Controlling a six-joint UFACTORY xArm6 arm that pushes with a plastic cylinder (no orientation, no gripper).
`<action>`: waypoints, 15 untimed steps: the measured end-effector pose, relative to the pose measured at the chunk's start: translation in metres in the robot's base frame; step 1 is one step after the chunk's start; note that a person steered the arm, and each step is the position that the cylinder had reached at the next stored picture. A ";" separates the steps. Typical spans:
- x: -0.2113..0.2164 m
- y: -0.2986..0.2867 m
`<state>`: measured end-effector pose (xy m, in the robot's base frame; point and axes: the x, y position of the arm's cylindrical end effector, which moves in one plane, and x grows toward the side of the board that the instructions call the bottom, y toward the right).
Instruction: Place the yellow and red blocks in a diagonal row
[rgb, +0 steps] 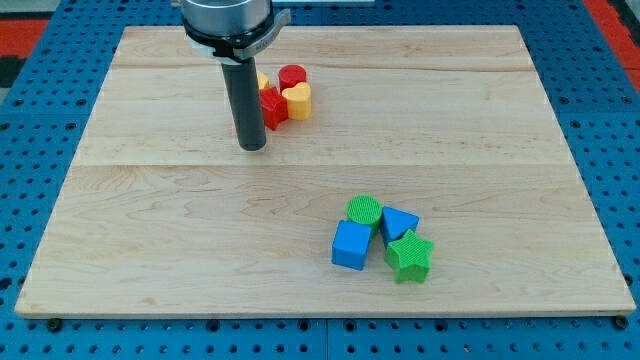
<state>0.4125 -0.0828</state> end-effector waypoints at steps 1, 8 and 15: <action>0.000 -0.051; -0.035 0.066; -0.113 -0.069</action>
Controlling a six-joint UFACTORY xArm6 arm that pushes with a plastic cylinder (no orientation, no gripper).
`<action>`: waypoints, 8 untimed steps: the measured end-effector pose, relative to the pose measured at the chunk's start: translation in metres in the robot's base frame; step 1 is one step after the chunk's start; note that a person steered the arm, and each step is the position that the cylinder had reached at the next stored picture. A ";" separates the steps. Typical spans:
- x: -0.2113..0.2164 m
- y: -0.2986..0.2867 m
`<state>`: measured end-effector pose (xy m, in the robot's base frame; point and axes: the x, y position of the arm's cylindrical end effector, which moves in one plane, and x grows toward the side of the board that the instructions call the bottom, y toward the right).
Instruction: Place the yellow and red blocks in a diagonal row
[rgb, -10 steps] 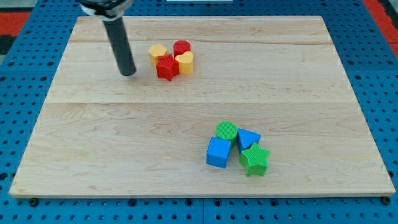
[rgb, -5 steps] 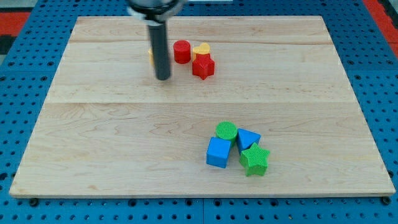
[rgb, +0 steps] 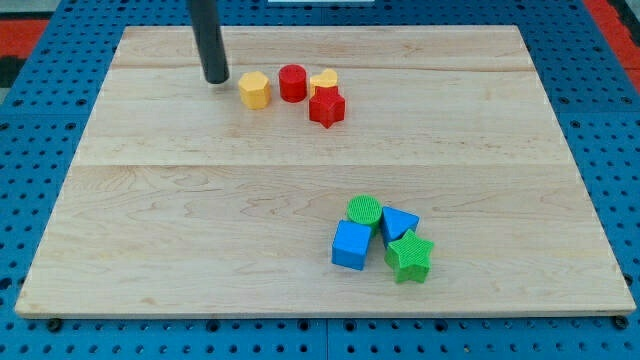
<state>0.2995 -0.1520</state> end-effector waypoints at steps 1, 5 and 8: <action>0.022 -0.004; 0.040 0.063; -0.008 0.062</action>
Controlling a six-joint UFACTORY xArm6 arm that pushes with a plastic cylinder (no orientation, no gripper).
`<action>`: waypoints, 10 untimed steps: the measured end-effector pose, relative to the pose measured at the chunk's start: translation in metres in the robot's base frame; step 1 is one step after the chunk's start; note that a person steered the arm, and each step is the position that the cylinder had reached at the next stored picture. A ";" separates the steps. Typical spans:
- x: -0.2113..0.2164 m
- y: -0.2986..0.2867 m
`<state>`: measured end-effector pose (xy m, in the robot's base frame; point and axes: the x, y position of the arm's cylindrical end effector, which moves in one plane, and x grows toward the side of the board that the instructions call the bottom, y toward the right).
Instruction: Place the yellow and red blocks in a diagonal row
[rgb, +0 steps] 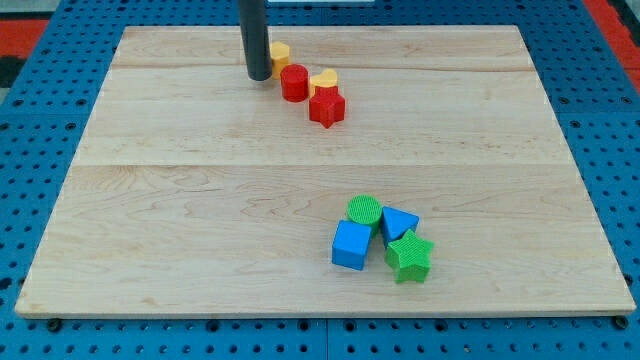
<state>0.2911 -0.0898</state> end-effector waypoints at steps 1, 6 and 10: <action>0.004 -0.024; 0.029 -0.008; 0.009 0.051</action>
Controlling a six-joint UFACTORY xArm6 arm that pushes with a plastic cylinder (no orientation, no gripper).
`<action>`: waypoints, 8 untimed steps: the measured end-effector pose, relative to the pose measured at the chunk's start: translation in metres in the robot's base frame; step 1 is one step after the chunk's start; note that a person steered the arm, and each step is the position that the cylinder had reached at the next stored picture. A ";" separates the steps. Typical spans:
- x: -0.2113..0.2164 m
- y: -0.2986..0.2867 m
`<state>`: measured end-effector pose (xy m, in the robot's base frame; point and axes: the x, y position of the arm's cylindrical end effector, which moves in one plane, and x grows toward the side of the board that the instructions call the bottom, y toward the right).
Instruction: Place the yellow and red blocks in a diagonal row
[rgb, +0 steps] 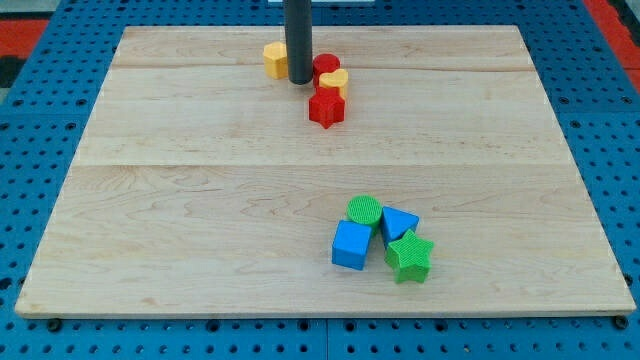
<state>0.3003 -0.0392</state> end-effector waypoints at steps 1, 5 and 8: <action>0.014 -0.074; -0.037 -0.077; -0.046 -0.024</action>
